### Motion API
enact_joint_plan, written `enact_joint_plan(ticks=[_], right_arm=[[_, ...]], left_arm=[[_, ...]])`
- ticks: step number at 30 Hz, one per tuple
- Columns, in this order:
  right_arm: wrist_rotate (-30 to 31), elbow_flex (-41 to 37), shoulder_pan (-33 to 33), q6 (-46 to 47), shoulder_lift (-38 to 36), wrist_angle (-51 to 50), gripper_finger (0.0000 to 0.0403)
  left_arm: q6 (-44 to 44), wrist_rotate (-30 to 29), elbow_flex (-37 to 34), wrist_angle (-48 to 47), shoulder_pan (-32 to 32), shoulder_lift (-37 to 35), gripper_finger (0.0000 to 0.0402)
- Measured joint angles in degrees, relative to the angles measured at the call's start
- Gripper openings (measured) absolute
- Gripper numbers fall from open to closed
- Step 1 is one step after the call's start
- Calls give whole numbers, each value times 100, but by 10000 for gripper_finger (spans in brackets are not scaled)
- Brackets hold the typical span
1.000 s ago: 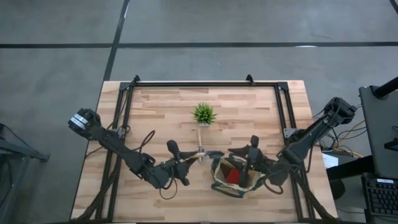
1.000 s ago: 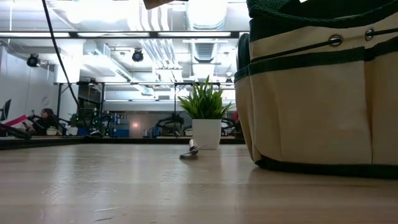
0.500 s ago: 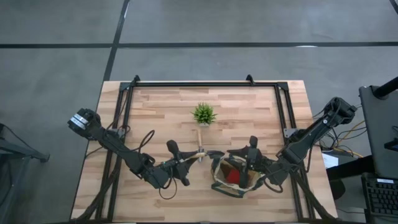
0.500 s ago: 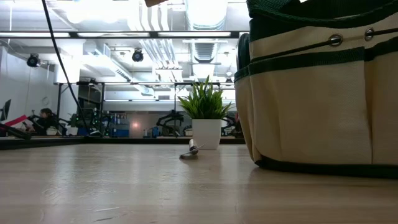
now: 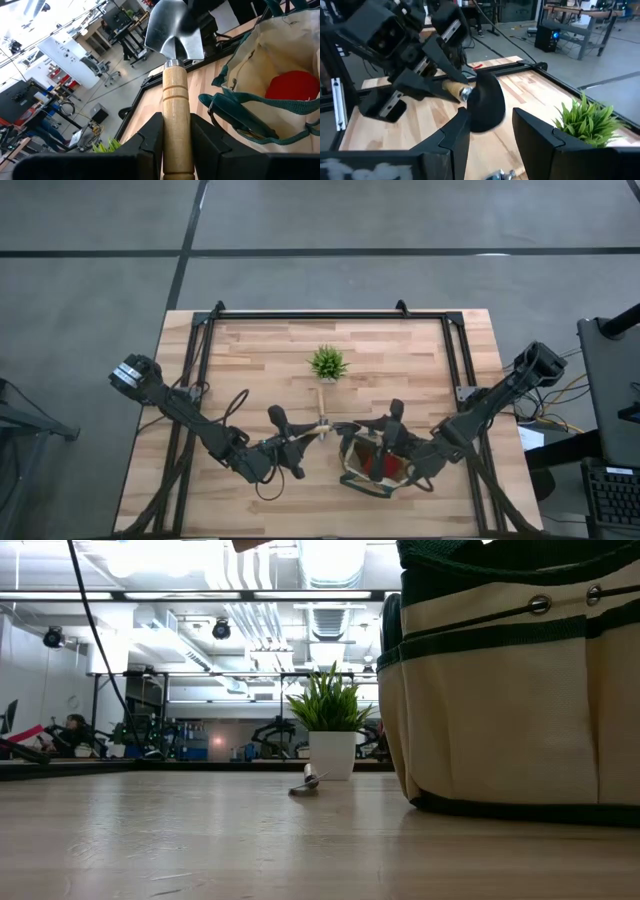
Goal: Pick & Place Garden tools in Gardening bag
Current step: Put the brown trowel into the green gardening bag
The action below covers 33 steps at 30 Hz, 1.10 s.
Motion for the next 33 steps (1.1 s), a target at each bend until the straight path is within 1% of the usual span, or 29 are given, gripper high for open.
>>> enact_joint_plan(ticks=[4,9,12,16,19,25,33], right_arm=[[0,11,2,-62,30,147,142],[-1,11,-32,-64,82,156,120],[-31,11,-66,-93,80,176,95],[-73,11,-68,-237,80,203,51],[-255,13,-68,-264,76,255,19],[-282,13,-66,-357,89,259,12],[-264,6,-74,-634,30,204,8]], left_arm=[[-3,2,-5,1,2,0,76],[-9,74,-7,12,2,0,76],[-13,145,-7,43,2,0,76],[1,143,-11,37,2,0,76],[40,144,-14,7,2,2,76],[-5,175,-17,8,2,7,83],[-159,289,-11,55,0,2,133]])
